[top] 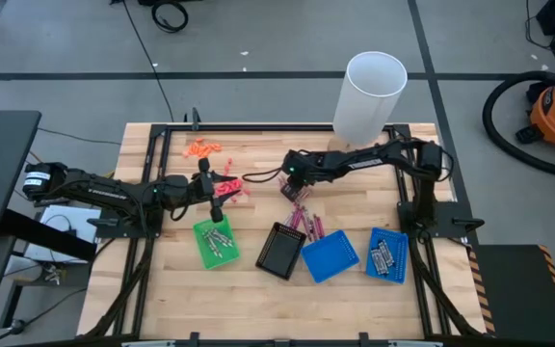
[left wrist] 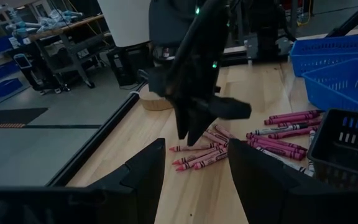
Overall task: Sort crayons
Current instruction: Put the pink crayon into the left blue bin
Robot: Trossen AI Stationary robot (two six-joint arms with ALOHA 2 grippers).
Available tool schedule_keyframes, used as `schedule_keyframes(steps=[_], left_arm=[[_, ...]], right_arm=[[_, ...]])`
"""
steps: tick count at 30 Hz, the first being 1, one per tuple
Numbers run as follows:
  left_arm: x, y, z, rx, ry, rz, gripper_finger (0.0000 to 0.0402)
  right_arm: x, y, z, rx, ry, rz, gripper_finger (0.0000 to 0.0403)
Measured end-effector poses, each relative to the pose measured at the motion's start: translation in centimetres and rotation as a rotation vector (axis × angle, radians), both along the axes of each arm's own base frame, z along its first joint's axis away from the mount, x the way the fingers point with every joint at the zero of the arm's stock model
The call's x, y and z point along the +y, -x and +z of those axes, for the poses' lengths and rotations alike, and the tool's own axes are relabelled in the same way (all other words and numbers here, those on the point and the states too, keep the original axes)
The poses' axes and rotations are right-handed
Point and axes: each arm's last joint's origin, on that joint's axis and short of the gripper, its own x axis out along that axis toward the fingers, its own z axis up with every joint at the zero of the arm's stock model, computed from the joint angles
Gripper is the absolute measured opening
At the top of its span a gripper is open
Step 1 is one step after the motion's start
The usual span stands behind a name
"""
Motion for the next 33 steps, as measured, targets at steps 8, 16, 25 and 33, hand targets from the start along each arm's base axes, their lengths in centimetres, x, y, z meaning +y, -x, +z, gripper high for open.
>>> schedule_keyframes(steps=[8, 16, 25, 33], left_arm=[[0.0, 0.0, 0.0, 0.002, 0.0, 0.0, 0.0187], [0.0, 0.0, 0.0, 0.002, 0.0, 0.0, 0.0187], [0.0, 0.0, -0.1, 0.008, -0.001, 0.0, 0.0187], [0.0, 0.0, -0.1, 0.009, -0.001, 0.0, 0.0187]], right_arm=[[-1.4, -0.1, -1.8, 0.019, -0.047, -0.027, 0.0115], [-2.0, -0.2, -2.1, 0.0, -0.064, -0.032, 0.0055], [-1.9, -0.2, -1.8, -0.014, -0.061, -0.012, 0.0026], [-1.7, 0.5, 1.4, -0.061, -0.028, 0.011, 0.0028]])
